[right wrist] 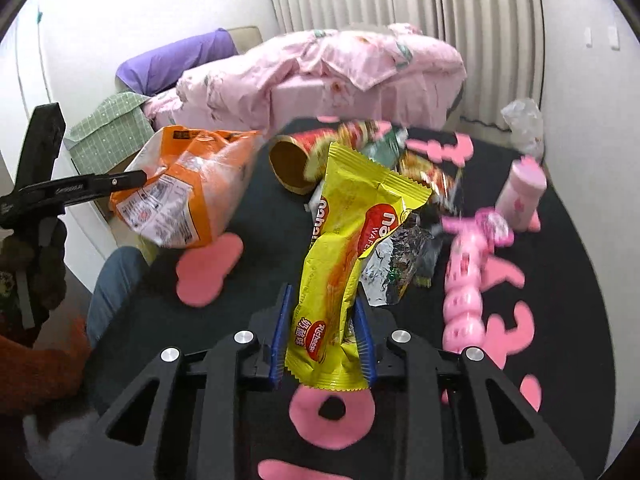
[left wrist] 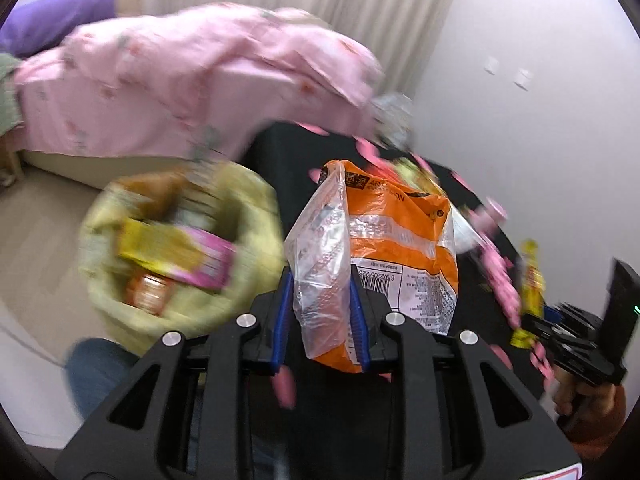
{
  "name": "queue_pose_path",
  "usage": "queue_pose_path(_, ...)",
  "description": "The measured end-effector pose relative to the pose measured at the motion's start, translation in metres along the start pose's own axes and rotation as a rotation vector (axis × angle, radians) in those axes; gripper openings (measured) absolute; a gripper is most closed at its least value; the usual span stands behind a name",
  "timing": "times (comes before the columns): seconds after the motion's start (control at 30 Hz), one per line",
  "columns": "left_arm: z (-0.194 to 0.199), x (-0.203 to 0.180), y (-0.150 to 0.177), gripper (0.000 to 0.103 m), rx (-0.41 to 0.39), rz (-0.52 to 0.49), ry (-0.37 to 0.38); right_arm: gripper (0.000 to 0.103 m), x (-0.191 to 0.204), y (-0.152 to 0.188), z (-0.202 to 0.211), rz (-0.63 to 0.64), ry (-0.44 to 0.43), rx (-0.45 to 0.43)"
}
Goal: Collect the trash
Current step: 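Lift the orange bag and yellow wafer pack and carry them toward the bin, then lower both wrappers into the yellow bin and open both grippers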
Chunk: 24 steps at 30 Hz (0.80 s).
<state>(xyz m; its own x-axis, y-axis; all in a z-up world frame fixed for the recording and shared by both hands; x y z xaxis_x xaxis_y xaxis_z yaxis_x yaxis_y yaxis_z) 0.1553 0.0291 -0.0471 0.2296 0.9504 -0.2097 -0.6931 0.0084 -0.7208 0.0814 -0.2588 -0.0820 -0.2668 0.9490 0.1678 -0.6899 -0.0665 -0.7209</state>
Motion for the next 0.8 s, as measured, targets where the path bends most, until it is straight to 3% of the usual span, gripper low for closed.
queue_pose_path(0.13,0.016,0.051,-0.02,0.025,-0.052,0.043,-0.152,0.029,0.013,-0.02,0.001,0.034,-0.017,-0.03)
queue_pose_path(0.37,0.014,0.115,-0.031,0.025,-0.056,0.042,-0.387,0.029,0.05,-0.056,-0.015,0.128,-0.086,-0.044)
queue_pose_path(0.67,-0.03,0.162,-0.018,0.025,0.012,0.063,-0.465,0.029,0.138,-0.127,-0.088,0.349,-0.219,-0.026)
queue_pose_path(0.73,-0.049,0.161,-0.011,0.025,0.053,0.046,-0.449,0.029,0.154,-0.139,-0.111,0.372,-0.258,-0.008)
queue_pose_path(0.8,-0.069,0.148,0.0,0.025,0.127,0.003,-0.367,0.029,0.169,-0.148,-0.136,0.382,-0.316,0.032)
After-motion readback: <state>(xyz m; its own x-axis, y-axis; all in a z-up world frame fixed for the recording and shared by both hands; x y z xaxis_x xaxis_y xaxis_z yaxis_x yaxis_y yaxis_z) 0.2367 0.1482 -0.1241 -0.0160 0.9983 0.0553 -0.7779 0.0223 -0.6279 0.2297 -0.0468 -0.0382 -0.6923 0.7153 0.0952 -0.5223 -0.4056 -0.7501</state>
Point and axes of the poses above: each gripper's, at about its wrist camera, not at the fingertips, and z roughly against the way its jaws point, x to its left, y to its underside, the point moved 5 cm from there along -z, roughly the way its jaws point, and after that the axes turned 3 degrees about -z, right-handed, at the moved point
